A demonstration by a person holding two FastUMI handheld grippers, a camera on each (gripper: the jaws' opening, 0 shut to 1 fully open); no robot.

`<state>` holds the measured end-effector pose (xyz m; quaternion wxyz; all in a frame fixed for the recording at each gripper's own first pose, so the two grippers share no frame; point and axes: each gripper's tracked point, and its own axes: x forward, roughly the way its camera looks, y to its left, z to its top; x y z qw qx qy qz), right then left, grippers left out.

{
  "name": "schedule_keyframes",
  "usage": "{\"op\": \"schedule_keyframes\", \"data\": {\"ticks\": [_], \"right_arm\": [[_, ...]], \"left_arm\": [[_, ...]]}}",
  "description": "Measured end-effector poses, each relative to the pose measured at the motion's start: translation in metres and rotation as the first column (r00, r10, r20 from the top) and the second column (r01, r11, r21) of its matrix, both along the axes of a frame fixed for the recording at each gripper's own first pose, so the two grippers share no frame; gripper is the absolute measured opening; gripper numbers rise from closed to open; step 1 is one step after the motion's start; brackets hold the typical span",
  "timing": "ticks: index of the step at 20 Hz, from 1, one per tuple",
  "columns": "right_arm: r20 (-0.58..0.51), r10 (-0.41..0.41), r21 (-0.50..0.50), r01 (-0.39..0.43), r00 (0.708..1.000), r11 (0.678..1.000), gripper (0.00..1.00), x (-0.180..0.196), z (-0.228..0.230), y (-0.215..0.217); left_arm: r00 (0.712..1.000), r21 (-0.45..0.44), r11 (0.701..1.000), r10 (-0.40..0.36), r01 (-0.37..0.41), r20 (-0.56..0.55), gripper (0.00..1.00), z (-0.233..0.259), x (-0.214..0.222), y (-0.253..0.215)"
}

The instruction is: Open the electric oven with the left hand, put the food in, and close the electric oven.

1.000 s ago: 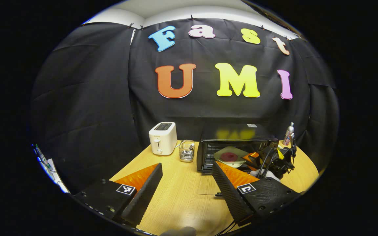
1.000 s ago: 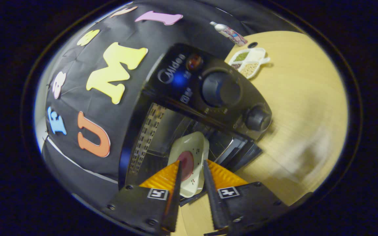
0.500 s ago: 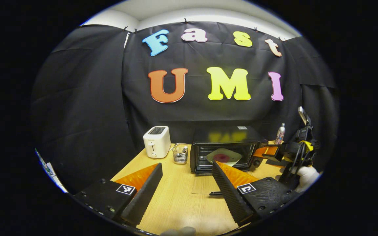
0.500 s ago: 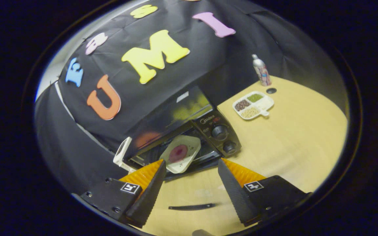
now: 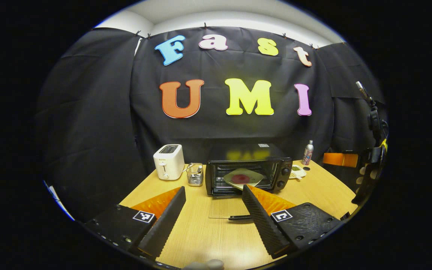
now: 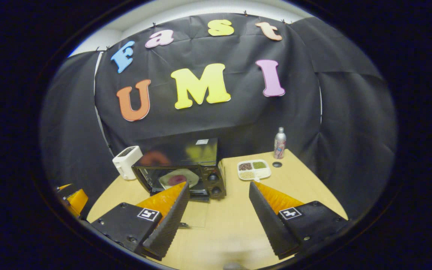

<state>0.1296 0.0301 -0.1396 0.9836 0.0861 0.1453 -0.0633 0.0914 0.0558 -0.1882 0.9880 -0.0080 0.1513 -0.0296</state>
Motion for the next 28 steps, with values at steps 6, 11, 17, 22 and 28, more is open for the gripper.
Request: {"op": "schedule_keyframes", "data": {"ticks": [6, 11, 17, 22, 28], "right_arm": [[-0.008, -0.052, -0.066, 0.051, 0.999, 0.996, 0.96, -0.056, 0.009, -0.03], [-0.047, -0.067, -0.082, 0.063, 0.997, 0.995, 1.0, -0.079, 0.004, -0.044], [-0.095, -0.056, -0.099, 0.046, 0.994, 0.994, 1.0, -0.089, -0.003, -0.054], [-0.133, -0.057, -0.101, 0.043, 0.989, 0.994, 1.0, -0.085, -0.007, -0.068], [-0.163, -0.064, -0.103, 0.048, 0.985, 0.994, 0.96, -0.072, -0.012, -0.083]], "left_arm": [[0.996, -0.017, 0.998, -0.054, 0.053, -0.071, 0.97, -0.049, -0.012, -0.027], [0.983, -0.053, 0.996, -0.081, 0.073, -0.164, 0.96, -0.103, -0.017, -0.055], [0.956, -0.058, 0.994, -0.105, 0.093, -0.273, 0.96, -0.175, -0.013, -0.089], [0.939, -0.056, 0.994, -0.105, 0.092, -0.327, 0.96, -0.219, 0.003, -0.111], [0.927, -0.035, 0.996, -0.094, 0.087, -0.363, 0.96, -0.255, 0.03, -0.125]]}}
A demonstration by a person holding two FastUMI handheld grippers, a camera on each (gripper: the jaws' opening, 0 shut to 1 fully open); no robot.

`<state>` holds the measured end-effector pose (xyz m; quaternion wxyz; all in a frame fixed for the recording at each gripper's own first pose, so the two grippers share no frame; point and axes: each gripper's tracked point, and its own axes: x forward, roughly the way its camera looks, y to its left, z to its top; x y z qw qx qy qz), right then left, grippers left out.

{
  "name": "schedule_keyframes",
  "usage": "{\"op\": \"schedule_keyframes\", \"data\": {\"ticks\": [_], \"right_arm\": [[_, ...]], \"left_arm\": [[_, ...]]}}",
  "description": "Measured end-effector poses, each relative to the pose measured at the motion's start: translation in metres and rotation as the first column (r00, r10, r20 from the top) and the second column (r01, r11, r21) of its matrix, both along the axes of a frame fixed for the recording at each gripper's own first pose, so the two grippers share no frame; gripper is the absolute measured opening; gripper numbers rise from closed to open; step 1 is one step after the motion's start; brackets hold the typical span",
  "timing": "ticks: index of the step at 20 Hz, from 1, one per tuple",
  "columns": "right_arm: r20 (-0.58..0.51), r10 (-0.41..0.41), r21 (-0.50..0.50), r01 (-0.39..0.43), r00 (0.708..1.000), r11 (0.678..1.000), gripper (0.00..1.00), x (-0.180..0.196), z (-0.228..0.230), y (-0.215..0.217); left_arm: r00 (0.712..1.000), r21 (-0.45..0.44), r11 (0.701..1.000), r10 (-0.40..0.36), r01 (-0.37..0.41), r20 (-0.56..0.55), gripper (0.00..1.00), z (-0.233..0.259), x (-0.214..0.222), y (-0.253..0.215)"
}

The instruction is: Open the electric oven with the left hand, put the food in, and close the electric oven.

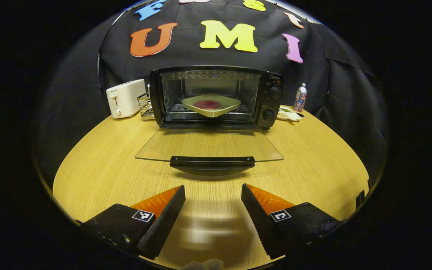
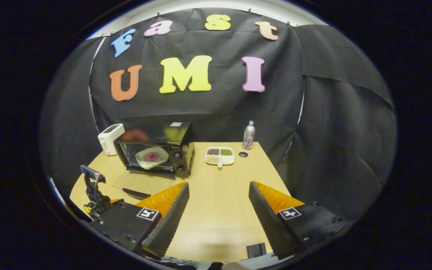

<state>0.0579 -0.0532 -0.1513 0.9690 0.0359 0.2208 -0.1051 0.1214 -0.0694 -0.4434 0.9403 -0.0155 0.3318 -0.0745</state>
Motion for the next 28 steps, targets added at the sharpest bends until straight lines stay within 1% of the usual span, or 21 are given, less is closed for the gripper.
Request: {"op": "schedule_keyframes", "data": {"ticks": [2, 3, 6, 7, 8, 9, 10, 11, 13, 19, 22, 24, 28], "right_arm": [[-0.005, -0.003, 0.004, 0.003, 1.0, 1.0, 0.96, 0.003, 0.0, -0.003], [-0.008, -0.005, 0.002, 0.005, 1.0, 1.0, 1.0, 0.004, -0.001, -0.005], [-0.02, -0.009, -0.002, 0.009, 1.0, 1.0, 1.0, 0.005, -0.004, -0.008], [-0.025, -0.011, 0.0, 0.011, 1.0, 1.0, 0.96, 0.005, -0.006, -0.009], [-0.027, -0.011, 0.0, 0.011, 1.0, 1.0, 1.0, 0.006, -0.007, -0.01], [-0.033, -0.013, -0.001, 0.013, 0.999, 1.0, 0.97, 0.006, -0.008, -0.011], [-0.036, -0.015, -0.002, 0.015, 0.999, 1.0, 1.0, 0.006, -0.009, -0.012], [-0.039, -0.018, 0.0, 0.018, 0.999, 1.0, 0.96, 0.006, -0.009, -0.013], [-0.039, -0.021, 0.007, 0.021, 0.999, 1.0, 0.96, 0.006, -0.008, -0.013], [-0.027, -0.02, 0.036, 0.021, 0.999, 0.999, 0.96, 0.016, -0.01, -0.014], [-0.015, -0.021, 0.051, 0.021, 1.0, 0.998, 0.96, 0.019, -0.008, -0.015], [-0.004, -0.024, 0.058, 0.024, 1.0, 0.998, 0.96, 0.02, -0.007, -0.016], [0.01, -0.034, 0.069, 0.033, 0.999, 0.997, 0.96, 0.022, -0.004, -0.019]], "left_arm": [[1.0, 0.004, 1.0, 0.005, -0.005, -0.008, 0.96, -0.009, 0.008, -0.001], [1.0, 0.007, 1.0, 0.006, -0.006, -0.007, 0.96, -0.012, 0.013, -0.001], [1.0, 0.021, 1.0, 0.014, -0.013, -0.025, 0.96, -0.027, 0.023, 0.003], [1.0, 0.025, 1.0, 0.014, -0.013, -0.028, 0.96, -0.031, 0.027, 0.004], [1.0, 0.035, 0.999, 0.013, -0.013, -0.015, 0.96, -0.031, 0.031, 0.006], [1.0, 0.04, 0.999, 0.002, -0.001, -0.018, 0.96, -0.033, 0.034, 0.005], [1.0, 0.041, 0.999, -0.001, 0.002, -0.012, 0.96, -0.032, 0.036, 0.004], [1.0, 0.041, 0.999, -0.005, 0.005, -0.011, 0.96, -0.033, 0.039, 0.003], [1.0, 0.045, 0.999, -0.003, 0.003, -0.004, 0.96, -0.028, 0.043, 0.003], [0.997, 0.054, 0.998, -0.031, 0.027, 0.064, 0.96, 0.018, 0.066, -0.001], [0.992, 0.048, 0.999, -0.031, 0.026, 0.123, 0.97, 0.055, 0.092, 0.0], [0.986, 0.06, 0.998, -0.033, 0.023, 0.162, 0.97, 0.078, 0.112, 0.002], [0.977, 0.059, 0.998, -0.028, 0.016, 0.213, 0.97, 0.108, 0.138, -0.002]]}}
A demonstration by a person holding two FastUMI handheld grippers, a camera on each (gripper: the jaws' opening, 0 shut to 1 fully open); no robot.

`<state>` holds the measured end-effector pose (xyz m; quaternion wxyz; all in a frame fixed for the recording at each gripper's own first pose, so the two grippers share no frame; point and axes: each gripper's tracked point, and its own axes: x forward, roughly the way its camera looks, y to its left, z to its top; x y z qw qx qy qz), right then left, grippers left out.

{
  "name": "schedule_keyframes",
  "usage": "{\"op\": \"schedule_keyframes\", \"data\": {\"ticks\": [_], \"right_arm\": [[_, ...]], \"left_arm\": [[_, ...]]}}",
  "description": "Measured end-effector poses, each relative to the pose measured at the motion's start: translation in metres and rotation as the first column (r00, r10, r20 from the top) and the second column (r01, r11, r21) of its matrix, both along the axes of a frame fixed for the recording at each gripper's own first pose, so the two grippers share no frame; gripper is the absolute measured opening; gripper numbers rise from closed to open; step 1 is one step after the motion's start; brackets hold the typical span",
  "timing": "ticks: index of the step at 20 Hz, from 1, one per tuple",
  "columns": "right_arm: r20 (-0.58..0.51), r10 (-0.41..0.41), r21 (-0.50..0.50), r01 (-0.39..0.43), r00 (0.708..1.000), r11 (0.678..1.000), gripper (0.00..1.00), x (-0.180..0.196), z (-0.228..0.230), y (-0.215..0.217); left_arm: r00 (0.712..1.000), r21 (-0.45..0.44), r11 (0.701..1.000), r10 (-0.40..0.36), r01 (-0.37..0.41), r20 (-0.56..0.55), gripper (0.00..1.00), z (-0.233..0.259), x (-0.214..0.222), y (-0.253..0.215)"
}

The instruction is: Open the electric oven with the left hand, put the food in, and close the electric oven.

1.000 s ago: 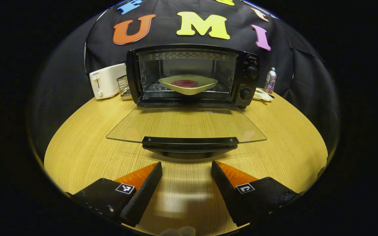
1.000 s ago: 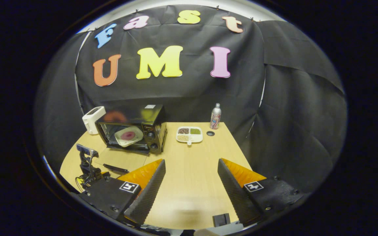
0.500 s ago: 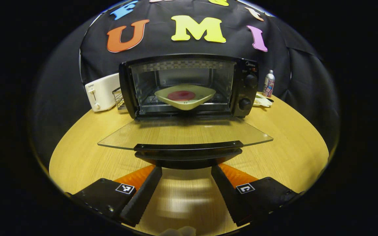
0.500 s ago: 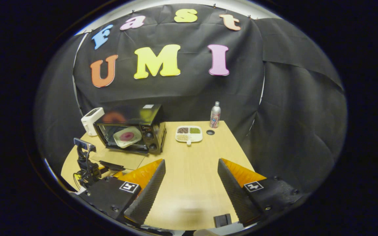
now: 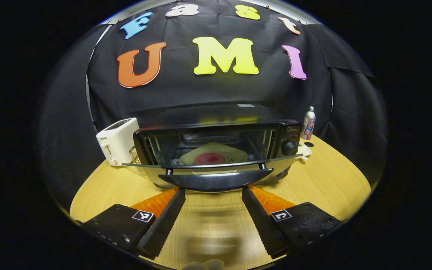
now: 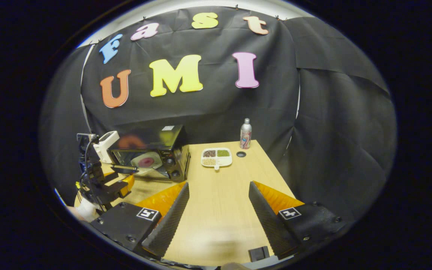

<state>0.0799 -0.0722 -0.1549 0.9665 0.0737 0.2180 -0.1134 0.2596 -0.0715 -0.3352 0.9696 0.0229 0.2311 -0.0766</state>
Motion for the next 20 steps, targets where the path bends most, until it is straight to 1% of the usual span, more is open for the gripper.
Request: {"op": "schedule_keyframes", "data": {"ticks": [5, 11, 15, 20], "right_arm": [[0.008, 0.006, -0.008, -0.006, 1.0, 1.0, 0.96, -0.003, 0.005, 0.004], [0.035, 0.026, -0.014, -0.025, 0.999, 1.0, 0.96, -0.012, 0.014, 0.023], [0.069, 0.026, -0.026, -0.024, 0.997, 0.999, 0.96, -0.028, 0.028, 0.04], [0.136, 0.026, -0.052, -0.019, 0.99, 0.998, 0.96, -0.055, 0.057, 0.056]], "left_arm": [[1.0, -0.009, 1.0, -0.003, 0.003, 0.001, 0.97, 0.003, -0.006, 0.002], [0.999, -0.024, 1.0, -0.009, 0.01, 0.038, 0.97, 0.029, -0.027, 0.007], [0.996, -0.054, 0.998, -0.02, 0.024, 0.087, 0.97, 0.065, -0.059, 0.014], [0.978, -0.097, 0.995, -0.01, 0.03, 0.206, 0.97, 0.151, -0.11, 0.042]]}}
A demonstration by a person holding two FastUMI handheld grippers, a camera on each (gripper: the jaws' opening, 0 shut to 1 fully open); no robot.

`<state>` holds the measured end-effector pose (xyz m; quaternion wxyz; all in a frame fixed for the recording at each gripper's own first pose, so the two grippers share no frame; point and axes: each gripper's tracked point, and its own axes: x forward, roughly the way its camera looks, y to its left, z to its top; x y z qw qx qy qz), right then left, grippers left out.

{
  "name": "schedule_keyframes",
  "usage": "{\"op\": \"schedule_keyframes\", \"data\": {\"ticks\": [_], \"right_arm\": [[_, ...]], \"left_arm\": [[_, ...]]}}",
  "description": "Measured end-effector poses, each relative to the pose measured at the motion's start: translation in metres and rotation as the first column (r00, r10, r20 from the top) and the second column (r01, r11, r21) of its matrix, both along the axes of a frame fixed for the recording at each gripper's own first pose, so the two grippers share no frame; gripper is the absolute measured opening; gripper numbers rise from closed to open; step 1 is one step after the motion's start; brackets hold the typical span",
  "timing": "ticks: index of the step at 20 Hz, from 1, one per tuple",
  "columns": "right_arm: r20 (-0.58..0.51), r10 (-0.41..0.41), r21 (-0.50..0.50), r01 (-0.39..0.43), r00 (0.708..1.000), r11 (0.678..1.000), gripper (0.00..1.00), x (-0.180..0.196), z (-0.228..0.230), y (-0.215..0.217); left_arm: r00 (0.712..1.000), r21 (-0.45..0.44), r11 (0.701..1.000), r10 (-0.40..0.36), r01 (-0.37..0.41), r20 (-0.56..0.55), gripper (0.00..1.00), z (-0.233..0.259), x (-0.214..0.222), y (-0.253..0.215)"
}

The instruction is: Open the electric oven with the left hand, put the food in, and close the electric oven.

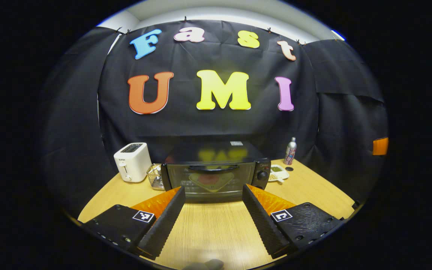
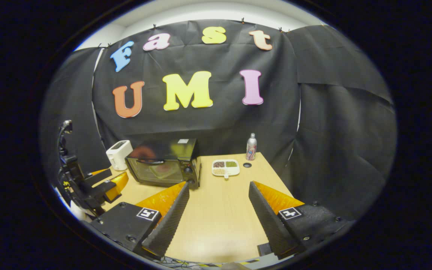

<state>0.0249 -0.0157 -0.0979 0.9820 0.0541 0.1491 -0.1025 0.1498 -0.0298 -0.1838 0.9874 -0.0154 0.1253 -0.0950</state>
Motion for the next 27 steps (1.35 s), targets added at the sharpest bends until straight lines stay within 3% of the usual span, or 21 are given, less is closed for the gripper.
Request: {"op": "schedule_keyframes", "data": {"ticks": [6, 11, 12, 19, 24, 26, 27], "right_arm": [[0.137, 0.022, -0.038, -0.017, 0.99, 0.999, 0.96, -0.037, 0.05, -0.003], [0.178, 0.08, -0.039, -0.074, 0.981, 0.996, 1.0, -0.073, 0.06, -0.018], [0.184, 0.084, -0.038, -0.078, 0.979, 0.996, 0.96, -0.081, 0.061, -0.023], [0.228, 0.094, -0.029, -0.09, 0.969, 0.996, 0.96, -0.136, 0.058, -0.044], [0.253, 0.101, -0.053, -0.09, 0.962, 0.994, 0.96, -0.166, 0.061, -0.051], [0.261, 0.103, -0.055, -0.092, 0.96, 0.994, 1.0, -0.169, 0.062, -0.052], [0.264, 0.104, -0.056, -0.092, 0.959, 0.994, 0.96, -0.171, 0.062, -0.053]], "left_arm": [[0.987, -0.024, 0.998, 0.058, -0.055, 0.149, 0.95, 0.099, -0.08, 0.029], [0.966, -0.053, 0.989, 0.144, -0.136, 0.215, 0.95, 0.15, -0.151, 0.029], [0.964, -0.047, 0.988, 0.156, -0.149, 0.214, 0.95, 0.152, -0.165, 0.026], [0.964, -0.027, 0.985, 0.171, -0.169, 0.205, 0.95, 0.162, -0.237, -0.006], [0.963, -0.014, 0.985, 0.17, -0.171, 0.208, 0.95, 0.168, -0.262, -0.018], [0.964, -0.017, 0.985, 0.173, -0.173, 0.204, 0.95, 0.169, -0.269, -0.02], [0.964, -0.018, 0.985, 0.173, -0.173, 0.203, 0.95, 0.17, -0.271, -0.022]]}}
